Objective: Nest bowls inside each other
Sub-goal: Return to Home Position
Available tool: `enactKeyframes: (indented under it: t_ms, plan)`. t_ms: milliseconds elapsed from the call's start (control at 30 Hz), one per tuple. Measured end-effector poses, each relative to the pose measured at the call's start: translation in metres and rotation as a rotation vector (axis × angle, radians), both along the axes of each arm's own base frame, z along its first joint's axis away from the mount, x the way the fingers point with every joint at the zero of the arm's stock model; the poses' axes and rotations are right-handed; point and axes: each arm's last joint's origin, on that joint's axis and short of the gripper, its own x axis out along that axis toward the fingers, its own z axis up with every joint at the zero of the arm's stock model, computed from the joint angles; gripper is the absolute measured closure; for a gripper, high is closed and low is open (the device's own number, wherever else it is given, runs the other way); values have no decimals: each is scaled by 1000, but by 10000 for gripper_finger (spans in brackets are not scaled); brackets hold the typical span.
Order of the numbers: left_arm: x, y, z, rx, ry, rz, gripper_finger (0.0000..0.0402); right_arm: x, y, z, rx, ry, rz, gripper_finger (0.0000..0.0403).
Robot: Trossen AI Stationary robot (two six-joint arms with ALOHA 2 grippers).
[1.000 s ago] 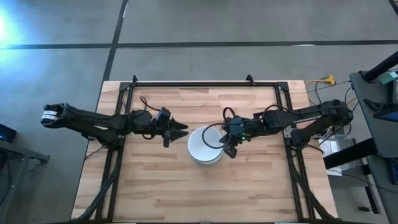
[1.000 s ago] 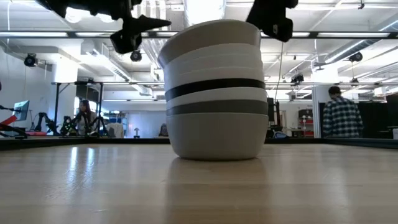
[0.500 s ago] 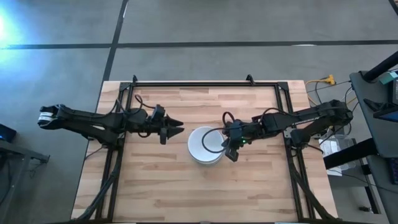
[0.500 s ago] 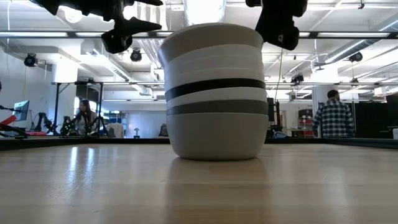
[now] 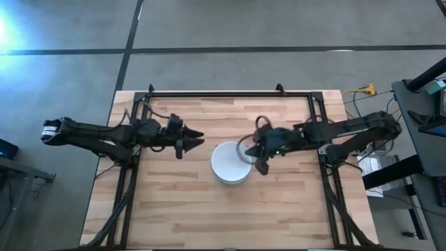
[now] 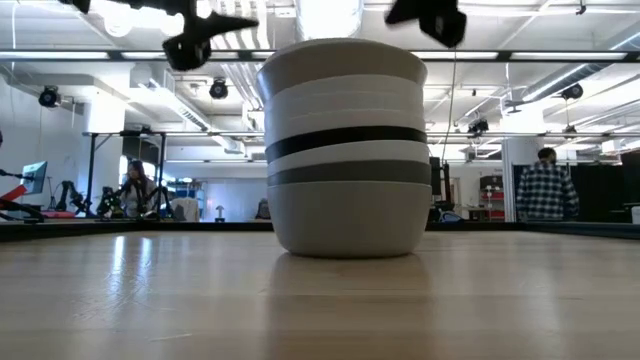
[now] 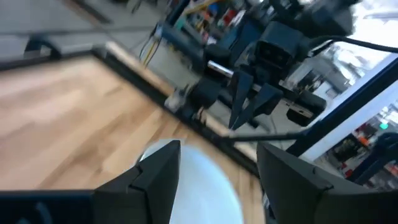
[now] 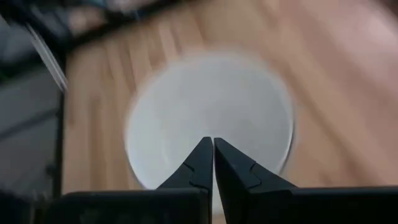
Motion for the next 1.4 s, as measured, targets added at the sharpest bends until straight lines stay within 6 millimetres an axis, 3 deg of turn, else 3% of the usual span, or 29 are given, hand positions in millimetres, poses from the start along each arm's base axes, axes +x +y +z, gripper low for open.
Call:
enactKeyframes:
  t_ms: [267, 433, 633, 733, 967, 1067, 1233, 1400]
  plan:
    - [-32, 6, 69, 188, -229, 92, 205, -42, -22, 63, -73, -519, 3, 394]
    - [-61, 13, 89, 310, -296, 223, 205, -85, -38, 71, -70, -831, -69, 394]
    - [-98, 18, 79, 325, -347, 312, 205, -154, -45, 67, -82, -1141, -119, 394]
    - [-130, 18, 73, 327, -424, 383, 205, -184, -48, 62, -116, -1219, -189, 394]
    - [-185, 19, 50, 324, -563, 527, 205, -232, -52, 44, -188, -1326, -299, 394]
    - [-199, 18, 34, 343, -576, 547, 205, -250, -52, 35, -211, -1375, -319, 394]
    - [-201, 20, 41, 385, -536, 624, 205, -279, -54, 22, -212, -1476, -361, 394]
    - [-200, 20, 35, 355, -498, 600, 205, -275, -54, 17, -221, -1495, -385, 394]
